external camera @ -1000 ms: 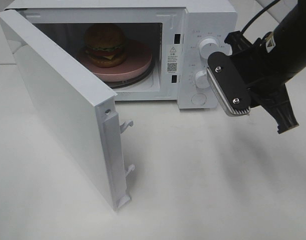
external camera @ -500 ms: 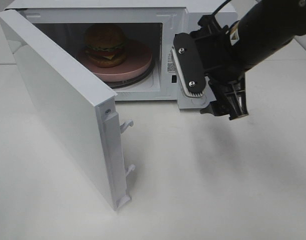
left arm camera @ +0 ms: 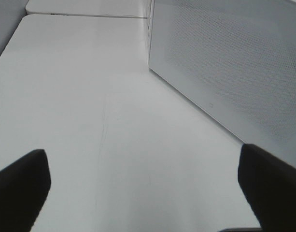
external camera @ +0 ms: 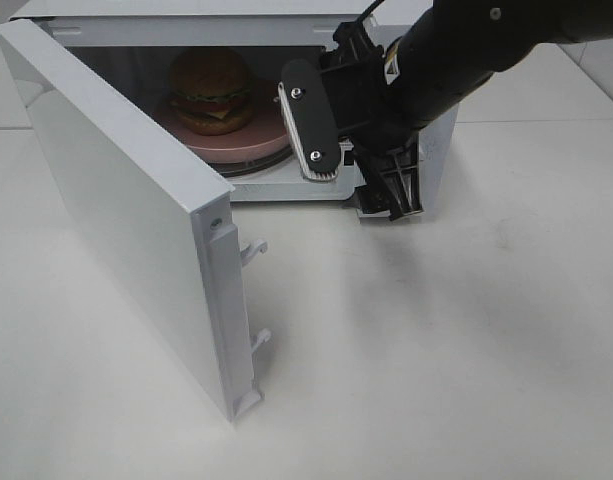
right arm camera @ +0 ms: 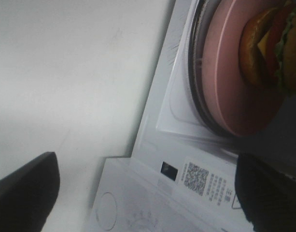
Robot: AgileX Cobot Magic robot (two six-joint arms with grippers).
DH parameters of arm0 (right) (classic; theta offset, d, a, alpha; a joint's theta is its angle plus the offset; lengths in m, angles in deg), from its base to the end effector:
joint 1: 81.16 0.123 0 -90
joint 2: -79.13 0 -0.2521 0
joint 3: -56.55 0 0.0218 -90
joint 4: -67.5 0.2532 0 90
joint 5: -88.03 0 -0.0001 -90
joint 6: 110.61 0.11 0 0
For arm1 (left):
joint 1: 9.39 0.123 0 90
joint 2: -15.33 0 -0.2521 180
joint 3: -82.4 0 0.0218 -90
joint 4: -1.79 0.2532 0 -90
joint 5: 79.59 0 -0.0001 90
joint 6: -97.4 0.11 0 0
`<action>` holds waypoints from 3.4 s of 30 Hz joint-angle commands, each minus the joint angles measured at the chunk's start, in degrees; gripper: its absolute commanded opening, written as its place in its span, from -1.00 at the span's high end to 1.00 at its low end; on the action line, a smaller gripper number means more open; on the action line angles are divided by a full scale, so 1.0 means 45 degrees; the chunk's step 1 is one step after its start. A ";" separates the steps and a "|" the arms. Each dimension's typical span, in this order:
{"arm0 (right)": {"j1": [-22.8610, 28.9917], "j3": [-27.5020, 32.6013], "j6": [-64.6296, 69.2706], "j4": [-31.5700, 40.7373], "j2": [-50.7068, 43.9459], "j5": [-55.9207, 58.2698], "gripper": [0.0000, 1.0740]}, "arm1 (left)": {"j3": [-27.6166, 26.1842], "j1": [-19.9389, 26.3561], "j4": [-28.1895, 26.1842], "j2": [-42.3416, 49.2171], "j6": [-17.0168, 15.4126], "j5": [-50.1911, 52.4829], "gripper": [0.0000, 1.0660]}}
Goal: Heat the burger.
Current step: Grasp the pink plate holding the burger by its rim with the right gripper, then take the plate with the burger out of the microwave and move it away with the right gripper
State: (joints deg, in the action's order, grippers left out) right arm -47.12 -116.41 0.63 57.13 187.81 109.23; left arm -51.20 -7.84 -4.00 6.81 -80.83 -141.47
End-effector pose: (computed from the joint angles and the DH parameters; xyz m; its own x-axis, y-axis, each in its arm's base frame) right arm 0.3302 0.2144 0.1918 0.3903 -0.9161 -0.0913 -0.6944 -0.2278 -0.6826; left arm 0.0435 -0.0086 0.2744 -0.4496 -0.0290 -0.8927 0.0450 0.9975 -0.0550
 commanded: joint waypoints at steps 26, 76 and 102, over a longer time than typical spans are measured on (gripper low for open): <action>0.0522 -0.2126 0.0204 0.0013 0.2305 -0.0688 -0.63 | 0.0051 0.0025 -0.0051 0.0064 0.0013 0.0153 -0.84; 0.0127 -0.8340 0.0904 0.0713 0.7627 0.0153 -0.44 | 0.0051 0.0025 -0.0013 0.0064 0.0013 0.0153 -0.84; 0.0076 -0.9116 -0.1044 0.2177 0.8123 0.1159 1.00 | 0.0051 0.0025 -0.0013 0.0064 0.0013 0.0153 -0.84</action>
State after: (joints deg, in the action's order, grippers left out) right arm -46.55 -157.04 -1.54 65.55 225.16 112.56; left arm -51.20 -7.84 -3.88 6.81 -80.83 -141.47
